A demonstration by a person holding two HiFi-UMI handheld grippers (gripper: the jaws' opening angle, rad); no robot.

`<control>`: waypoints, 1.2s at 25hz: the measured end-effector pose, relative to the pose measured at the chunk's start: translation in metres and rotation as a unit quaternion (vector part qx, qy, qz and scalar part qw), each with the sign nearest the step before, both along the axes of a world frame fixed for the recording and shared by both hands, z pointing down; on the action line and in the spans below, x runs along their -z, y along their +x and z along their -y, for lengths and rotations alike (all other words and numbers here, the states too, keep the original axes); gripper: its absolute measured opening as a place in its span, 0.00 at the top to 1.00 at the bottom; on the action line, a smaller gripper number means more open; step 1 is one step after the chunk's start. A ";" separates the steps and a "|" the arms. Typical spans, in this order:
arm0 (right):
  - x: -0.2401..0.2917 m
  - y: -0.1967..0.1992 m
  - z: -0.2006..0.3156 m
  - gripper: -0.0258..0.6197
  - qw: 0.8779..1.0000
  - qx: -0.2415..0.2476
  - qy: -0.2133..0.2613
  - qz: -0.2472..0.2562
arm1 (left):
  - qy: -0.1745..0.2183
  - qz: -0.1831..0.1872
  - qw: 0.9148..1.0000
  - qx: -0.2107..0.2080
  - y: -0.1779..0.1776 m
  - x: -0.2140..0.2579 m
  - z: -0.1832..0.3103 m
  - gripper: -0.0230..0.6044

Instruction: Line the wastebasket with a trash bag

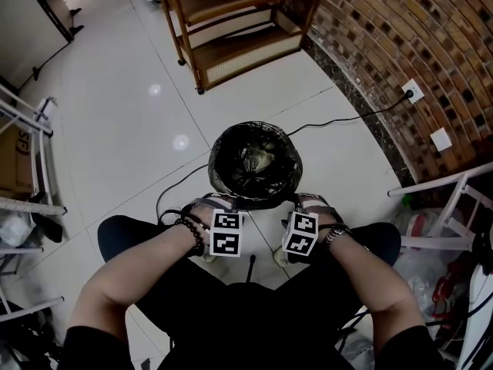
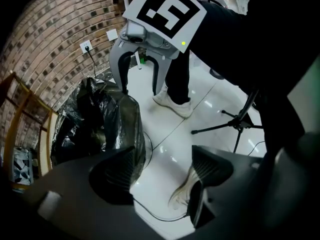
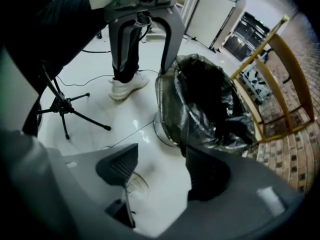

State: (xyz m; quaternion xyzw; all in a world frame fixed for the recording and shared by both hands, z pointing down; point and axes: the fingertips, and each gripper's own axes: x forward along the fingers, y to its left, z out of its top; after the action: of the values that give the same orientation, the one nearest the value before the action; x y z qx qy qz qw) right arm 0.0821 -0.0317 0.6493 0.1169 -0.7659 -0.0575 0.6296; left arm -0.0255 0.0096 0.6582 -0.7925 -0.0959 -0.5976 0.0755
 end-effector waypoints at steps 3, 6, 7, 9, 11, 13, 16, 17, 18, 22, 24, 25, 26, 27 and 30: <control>-0.012 0.005 0.006 0.49 1.000 -0.025 -0.009 -0.001 | -0.004 0.006 1.000 0.010 -0.001 -0.009 0.004 0.38; -0.023 0.010 0.006 0.49 0.999 -0.045 -0.024 -0.007 | -0.009 0.015 1.000 0.015 -0.005 -0.014 0.005 0.38; -0.024 0.012 0.005 0.49 0.998 -0.048 -0.028 -0.009 | -0.012 0.016 1.000 0.015 -0.007 -0.014 0.004 0.38; -0.022 0.014 0.004 0.49 0.998 -0.049 -0.031 -0.009 | -0.022 0.014 1.000 0.014 -0.009 -0.010 -0.001 0.38; -0.015 0.015 0.003 0.49 0.998 -0.053 -0.033 -0.004 | -0.040 0.010 0.999 0.011 -0.010 -0.004 -0.011 0.38; -0.006 0.018 0.005 0.49 0.997 -0.069 -0.037 0.007 | -0.066 0.007 0.998 0.009 -0.013 0.003 -0.023 0.38; 0.011 0.026 0.013 0.49 0.991 -0.116 -0.052 0.033 | -0.115 0.003 0.993 0.006 -0.018 0.015 -0.044 0.39; 0.017 0.030 0.017 0.49 0.988 -0.136 -0.057 0.045 | -0.127 0.002 0.992 0.004 -0.019 0.019 -0.050 0.39; 0.023 0.034 0.022 0.49 0.984 -0.157 -0.060 0.058 | -0.134 0.002 0.991 0.002 -0.020 0.022 -0.055 0.39; 0.047 0.045 0.046 0.49 0.961 -0.243 -0.058 0.122 | -0.149 0.005 0.989 0.003 -0.024 0.024 -0.062 0.39; 0.060 0.047 0.059 0.49 0.946 -0.279 -0.051 0.158 | -0.155 -0.009 0.988 0.015 -0.022 0.033 -0.059 0.39; 0.067 0.047 0.066 0.49 0.939 -0.294 -0.046 0.175 | -0.158 -0.021 0.987 0.024 -0.019 0.039 -0.056 0.40; 0.072 0.048 0.073 0.49 0.932 -0.307 -0.040 0.190 | -0.161 -0.037 0.986 0.034 -0.016 0.048 -0.052 0.42; 0.076 0.049 0.080 0.49 0.925 -0.319 -0.034 0.205 | -0.163 -0.054 0.984 0.045 -0.013 0.058 -0.046 0.45; 0.091 0.045 0.101 0.49 0.896 -0.358 -0.026 0.260 | -0.161 -0.117 0.977 0.082 -0.002 0.097 -0.019 0.50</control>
State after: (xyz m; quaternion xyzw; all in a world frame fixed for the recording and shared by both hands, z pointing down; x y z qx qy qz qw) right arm 0.1270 -0.1327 0.5586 0.3780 -0.8099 0.2242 0.3884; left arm -0.0277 0.0289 0.5613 -0.8637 -0.1156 -0.4819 -0.0918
